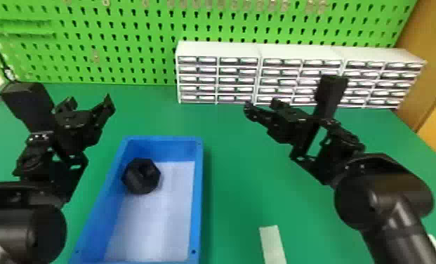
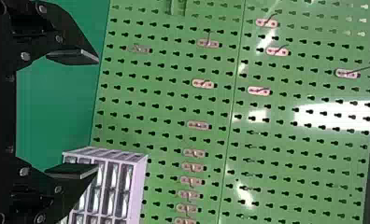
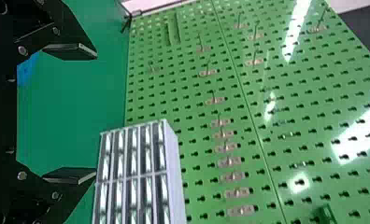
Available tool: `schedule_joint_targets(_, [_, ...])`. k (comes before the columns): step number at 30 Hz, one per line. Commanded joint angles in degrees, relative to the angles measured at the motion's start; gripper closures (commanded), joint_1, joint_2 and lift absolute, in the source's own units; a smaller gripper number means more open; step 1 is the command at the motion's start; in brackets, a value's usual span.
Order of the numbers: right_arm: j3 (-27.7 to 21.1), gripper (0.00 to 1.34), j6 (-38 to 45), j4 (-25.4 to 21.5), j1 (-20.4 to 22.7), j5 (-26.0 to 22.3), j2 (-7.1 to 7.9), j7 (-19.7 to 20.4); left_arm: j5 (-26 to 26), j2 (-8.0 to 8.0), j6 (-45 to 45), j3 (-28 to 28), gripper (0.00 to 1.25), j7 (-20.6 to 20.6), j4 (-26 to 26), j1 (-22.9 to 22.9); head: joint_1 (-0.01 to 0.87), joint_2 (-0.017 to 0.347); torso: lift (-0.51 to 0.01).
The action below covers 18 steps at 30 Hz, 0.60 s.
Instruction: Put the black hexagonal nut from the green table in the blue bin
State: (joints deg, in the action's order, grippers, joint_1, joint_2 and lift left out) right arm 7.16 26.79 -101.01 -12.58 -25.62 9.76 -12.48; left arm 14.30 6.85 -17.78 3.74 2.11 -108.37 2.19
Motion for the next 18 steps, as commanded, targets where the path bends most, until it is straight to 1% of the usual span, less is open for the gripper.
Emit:
schedule_joint_targets(1, [-4.4,0.39,0.0,-0.7,2.1,1.1,-0.80,0.0,0.2,0.00,0.0,-0.1,0.43,0.0,0.0,-0.1,0.692,0.008,-0.097])
schedule_joint_targets(5, [-7.8,0.39,0.0,-0.9,3.4,1.8,-1.59,0.0,0.5,0.00,0.0,-0.1,0.43,0.0,0.0,-0.2,0.692,0.008,-0.097])
schedule_joint_targets(18, [-16.7,0.39,-0.2,-1.1,5.8,2.8,-2.65,-0.1,0.9,0.00,0.0,-0.1,0.43,0.0,0.0,-0.2,0.692,0.008,-0.097])
